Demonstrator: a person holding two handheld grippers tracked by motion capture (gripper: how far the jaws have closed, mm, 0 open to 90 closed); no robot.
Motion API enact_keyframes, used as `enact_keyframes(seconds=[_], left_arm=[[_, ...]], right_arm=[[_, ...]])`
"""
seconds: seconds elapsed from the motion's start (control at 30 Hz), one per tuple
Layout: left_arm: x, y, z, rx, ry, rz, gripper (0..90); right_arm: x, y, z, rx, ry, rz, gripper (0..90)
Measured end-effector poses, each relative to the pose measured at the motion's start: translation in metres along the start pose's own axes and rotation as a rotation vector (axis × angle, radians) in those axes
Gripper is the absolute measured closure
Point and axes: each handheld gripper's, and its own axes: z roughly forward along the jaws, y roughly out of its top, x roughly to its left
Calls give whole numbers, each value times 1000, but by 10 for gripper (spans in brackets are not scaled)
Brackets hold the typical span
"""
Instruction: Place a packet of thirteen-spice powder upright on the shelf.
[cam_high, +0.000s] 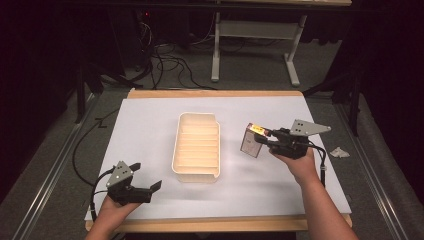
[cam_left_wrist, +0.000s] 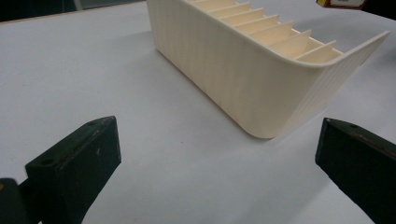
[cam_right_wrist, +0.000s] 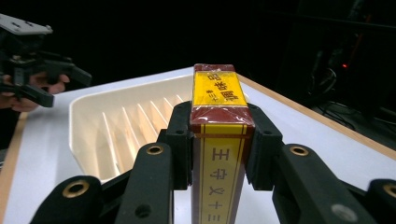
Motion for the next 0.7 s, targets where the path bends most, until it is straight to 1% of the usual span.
enact_keyframes(seconds=[0.07,0.17,0.2,0.23,0.27,0.3,0.33,0.4,0.47,0.57,0.67,0.7], left_arm=[[0,0,0,3,0,3,8],[0,0,0,0,0,3,8],[0,0,0,0,0,3,8],[0,0,0,-2,0,3,7],[0,0,0,-2,0,3,8],[0,0,0,0,1,3,8],[0,-1,0,3,2,5,7],[0,-1,0,7,1,8,8],[0,-1,0,8,0,8,7],[0,-1,0,7,0,8,8],[0,-1,0,3,0,5,8],[0,0,0,1,0,2,8]], right_arm=[[2,1,3,-8,11,-8,685],[4,4,8,-15,43,-13,685],[4,4,8,-15,43,-13,685],[7,6,12,-22,62,-18,685],[7,6,12,-22,62,-18,685],[8,7,13,-18,68,-14,685],[9,8,15,-26,79,-25,686],[13,10,19,-30,100,-28,686],[16,12,22,-30,110,-32,685],[22,16,32,-35,138,-41,686],[26,18,36,-31,149,-47,686],[28,18,39,-36,153,-42,686]])
